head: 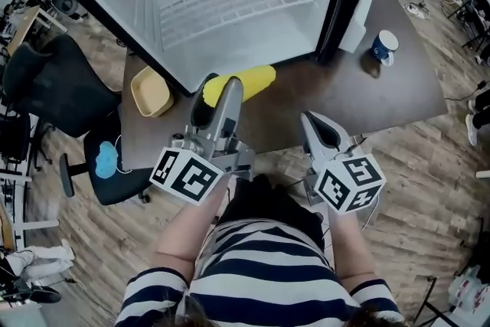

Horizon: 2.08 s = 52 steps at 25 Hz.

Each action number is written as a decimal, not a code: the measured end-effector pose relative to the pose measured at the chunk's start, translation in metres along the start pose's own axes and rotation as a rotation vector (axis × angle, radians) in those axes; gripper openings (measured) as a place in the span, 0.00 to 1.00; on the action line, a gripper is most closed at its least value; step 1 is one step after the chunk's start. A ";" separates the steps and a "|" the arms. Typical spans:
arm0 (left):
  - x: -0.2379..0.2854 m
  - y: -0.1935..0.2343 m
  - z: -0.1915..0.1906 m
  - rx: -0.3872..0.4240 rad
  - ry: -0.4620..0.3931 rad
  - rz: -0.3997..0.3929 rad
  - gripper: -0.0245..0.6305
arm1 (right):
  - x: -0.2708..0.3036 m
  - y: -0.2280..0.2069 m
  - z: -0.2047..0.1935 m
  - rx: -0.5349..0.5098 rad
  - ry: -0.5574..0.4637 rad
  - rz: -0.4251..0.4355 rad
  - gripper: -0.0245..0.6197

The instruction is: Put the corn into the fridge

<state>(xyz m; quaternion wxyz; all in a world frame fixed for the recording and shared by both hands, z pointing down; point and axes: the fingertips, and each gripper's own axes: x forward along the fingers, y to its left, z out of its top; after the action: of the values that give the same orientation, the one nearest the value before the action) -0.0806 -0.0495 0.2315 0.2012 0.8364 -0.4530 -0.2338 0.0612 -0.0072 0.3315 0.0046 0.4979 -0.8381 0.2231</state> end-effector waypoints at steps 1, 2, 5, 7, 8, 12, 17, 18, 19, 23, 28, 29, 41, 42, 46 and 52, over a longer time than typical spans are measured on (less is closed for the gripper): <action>0.001 0.000 0.005 0.015 -0.012 0.003 0.04 | 0.003 0.002 0.003 -0.002 -0.003 0.010 0.03; 0.003 -0.001 0.010 0.030 -0.023 0.004 0.04 | 0.007 0.004 0.005 -0.003 -0.005 0.020 0.03; 0.011 -0.004 0.025 0.087 -0.050 -0.001 0.04 | 0.017 0.010 0.008 -0.003 -0.007 0.049 0.03; 0.018 -0.007 0.033 0.127 -0.068 -0.010 0.04 | 0.023 0.011 0.011 -0.005 -0.009 0.060 0.03; 0.022 -0.008 0.037 0.145 -0.077 -0.015 0.04 | 0.026 0.011 0.014 -0.005 -0.012 0.063 0.03; 0.040 -0.013 0.050 0.213 -0.108 -0.031 0.04 | 0.040 0.007 0.025 0.005 -0.030 0.070 0.03; 0.060 -0.014 0.060 0.300 -0.135 -0.035 0.04 | 0.057 -0.004 0.038 0.012 -0.048 0.058 0.03; 0.063 -0.012 0.062 0.309 -0.142 -0.031 0.04 | 0.061 -0.005 0.040 0.013 -0.052 0.058 0.03; 0.067 -0.010 0.065 0.317 -0.150 -0.026 0.04 | 0.065 -0.006 0.042 0.012 -0.054 0.058 0.03; 0.077 -0.003 0.078 0.373 -0.186 -0.003 0.04 | 0.079 -0.007 0.048 0.008 -0.061 0.062 0.03; 0.088 0.012 0.091 0.409 -0.226 0.041 0.04 | 0.095 -0.007 0.049 0.020 -0.059 0.075 0.03; 0.089 0.016 0.092 0.415 -0.230 0.053 0.04 | 0.097 -0.006 0.048 0.022 -0.057 0.080 0.03; 0.099 0.035 0.091 0.461 -0.264 0.102 0.04 | 0.116 -0.005 0.037 0.031 -0.031 0.108 0.03; 0.100 0.034 0.090 0.471 -0.264 0.098 0.04 | 0.117 -0.005 0.035 0.032 -0.028 0.109 0.03; 0.097 0.035 0.082 0.480 -0.250 0.087 0.04 | 0.120 -0.007 0.026 0.040 -0.011 0.110 0.03; 0.086 0.041 0.076 0.458 -0.230 0.084 0.04 | 0.123 -0.003 0.013 0.049 0.018 0.122 0.03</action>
<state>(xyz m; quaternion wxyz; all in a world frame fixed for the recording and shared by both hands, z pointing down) -0.1102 -0.1532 0.1747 -0.0368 0.8085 -0.5483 -0.2104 0.0043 -0.1156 0.3489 -0.0135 0.4438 -0.8611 0.2477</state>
